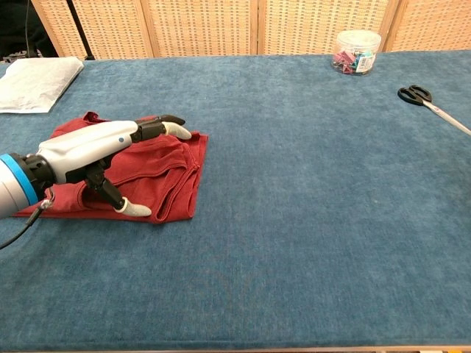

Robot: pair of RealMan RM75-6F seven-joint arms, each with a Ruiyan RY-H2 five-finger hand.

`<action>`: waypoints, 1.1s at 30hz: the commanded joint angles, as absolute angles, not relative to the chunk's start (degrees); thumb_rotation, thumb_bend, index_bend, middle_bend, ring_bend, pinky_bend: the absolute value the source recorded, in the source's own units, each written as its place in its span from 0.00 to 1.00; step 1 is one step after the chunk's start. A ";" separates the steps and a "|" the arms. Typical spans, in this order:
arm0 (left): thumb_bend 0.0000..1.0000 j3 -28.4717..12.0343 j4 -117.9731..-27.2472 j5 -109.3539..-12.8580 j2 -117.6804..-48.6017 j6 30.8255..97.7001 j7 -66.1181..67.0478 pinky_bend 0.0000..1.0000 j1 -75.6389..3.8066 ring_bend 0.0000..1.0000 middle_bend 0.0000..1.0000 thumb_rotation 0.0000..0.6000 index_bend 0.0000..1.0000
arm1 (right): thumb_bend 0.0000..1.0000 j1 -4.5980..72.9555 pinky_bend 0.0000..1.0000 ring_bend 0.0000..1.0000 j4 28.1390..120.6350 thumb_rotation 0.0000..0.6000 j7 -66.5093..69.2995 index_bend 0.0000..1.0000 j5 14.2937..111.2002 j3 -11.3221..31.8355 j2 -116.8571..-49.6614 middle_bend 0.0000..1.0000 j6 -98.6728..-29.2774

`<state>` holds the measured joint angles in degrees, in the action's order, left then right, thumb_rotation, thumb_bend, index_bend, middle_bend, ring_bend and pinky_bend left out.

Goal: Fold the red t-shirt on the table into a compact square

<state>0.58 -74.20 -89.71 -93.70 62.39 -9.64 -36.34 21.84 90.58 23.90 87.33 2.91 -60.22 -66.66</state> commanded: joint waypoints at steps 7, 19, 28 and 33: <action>0.14 1.39 -73.78 -90.37 -94.62 62.37 -11.44 0.00 -35.91 0.00 0.00 1.00 0.00 | 0.00 21.64 0.00 0.00 90.79 1.00 24.06 0.00 87.55 2.89 -59.99 0.00 -67.14; 0.13 -1.27 -81.82 -93.26 -85.19 73.67 -12.69 0.00 -32.92 0.00 0.00 1.00 0.00 | 0.00 20.83 0.00 0.00 91.47 1.00 25.94 0.00 89.33 2.63 -58.89 0.00 -69.48; 0.12 -2.32 -80.92 -88.64 -77.75 81.22 -11.51 0.00 -25.81 0.00 0.00 1.00 0.00 | 0.00 19.33 0.00 0.00 92.12 1.00 25.77 0.00 91.42 2.19 -58.14 0.00 -73.15; 0.12 -3.24 -79.57 -83.38 -76.13 84.95 -5.94 0.00 -20.60 0.00 0.00 1.00 0.00 | 0.00 17.45 0.00 0.00 91.14 1.00 20.50 0.00 90.62 3.34 -60.45 0.00 -77.61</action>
<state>-2.61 -80.45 -85.44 -77.09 82.62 -8.32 -22.72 18.49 91.72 22.88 91.07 2.73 -59.15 -75.55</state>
